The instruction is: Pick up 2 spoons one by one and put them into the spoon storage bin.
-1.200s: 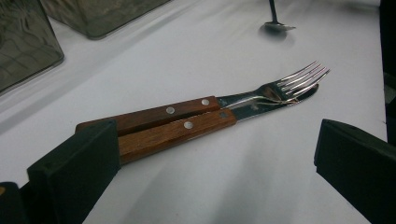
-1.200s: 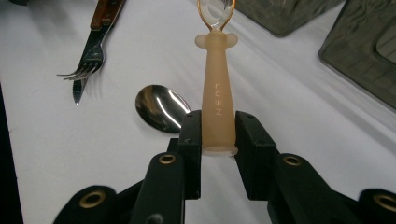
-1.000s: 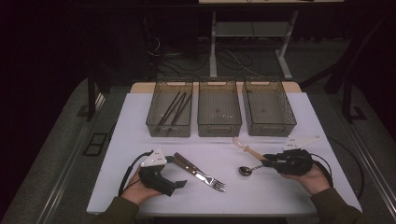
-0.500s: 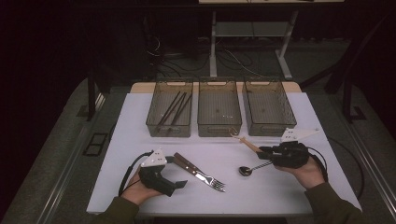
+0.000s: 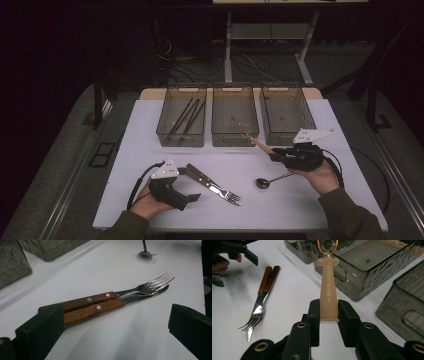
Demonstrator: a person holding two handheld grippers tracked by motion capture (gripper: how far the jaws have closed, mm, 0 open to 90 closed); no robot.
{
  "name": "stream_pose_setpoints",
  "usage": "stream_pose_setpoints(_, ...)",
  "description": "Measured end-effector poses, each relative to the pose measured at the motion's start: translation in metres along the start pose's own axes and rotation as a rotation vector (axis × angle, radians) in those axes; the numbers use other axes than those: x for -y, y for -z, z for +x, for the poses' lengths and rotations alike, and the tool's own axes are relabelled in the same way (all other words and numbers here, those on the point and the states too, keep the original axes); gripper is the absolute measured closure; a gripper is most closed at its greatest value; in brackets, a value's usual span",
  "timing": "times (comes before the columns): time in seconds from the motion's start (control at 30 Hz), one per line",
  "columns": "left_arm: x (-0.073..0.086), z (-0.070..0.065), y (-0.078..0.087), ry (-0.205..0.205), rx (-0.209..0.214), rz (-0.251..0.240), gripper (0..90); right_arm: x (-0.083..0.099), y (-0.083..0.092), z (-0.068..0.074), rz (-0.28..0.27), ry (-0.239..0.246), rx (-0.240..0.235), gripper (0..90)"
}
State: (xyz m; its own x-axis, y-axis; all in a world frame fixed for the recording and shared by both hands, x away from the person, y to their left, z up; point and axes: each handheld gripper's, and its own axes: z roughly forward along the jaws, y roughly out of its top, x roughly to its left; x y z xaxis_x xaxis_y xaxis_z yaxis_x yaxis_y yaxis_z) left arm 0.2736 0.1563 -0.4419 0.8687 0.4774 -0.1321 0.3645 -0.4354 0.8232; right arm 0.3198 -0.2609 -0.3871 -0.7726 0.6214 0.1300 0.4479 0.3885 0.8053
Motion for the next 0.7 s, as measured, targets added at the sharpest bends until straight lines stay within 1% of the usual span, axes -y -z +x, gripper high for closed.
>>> stream_pose_setpoints(0.27,0.000,0.000,-0.001,-0.011,0.002,0.004,0.0,-0.011,-0.011,-0.002,0.000,0.006,0.020,73.1)
stream_pose_setpoints(0.33,0.000,0.000,-0.001,-0.006,0.003,0.005,0.0,-0.013,-0.014,-0.003,-0.002,0.004,0.022,73.1)
stream_pose_setpoints(0.7,0.000,0.000,-0.001,-0.009,0.005,0.006,0.0,-0.028,-0.027,-0.009,-0.024,-0.010,0.047,73.0)
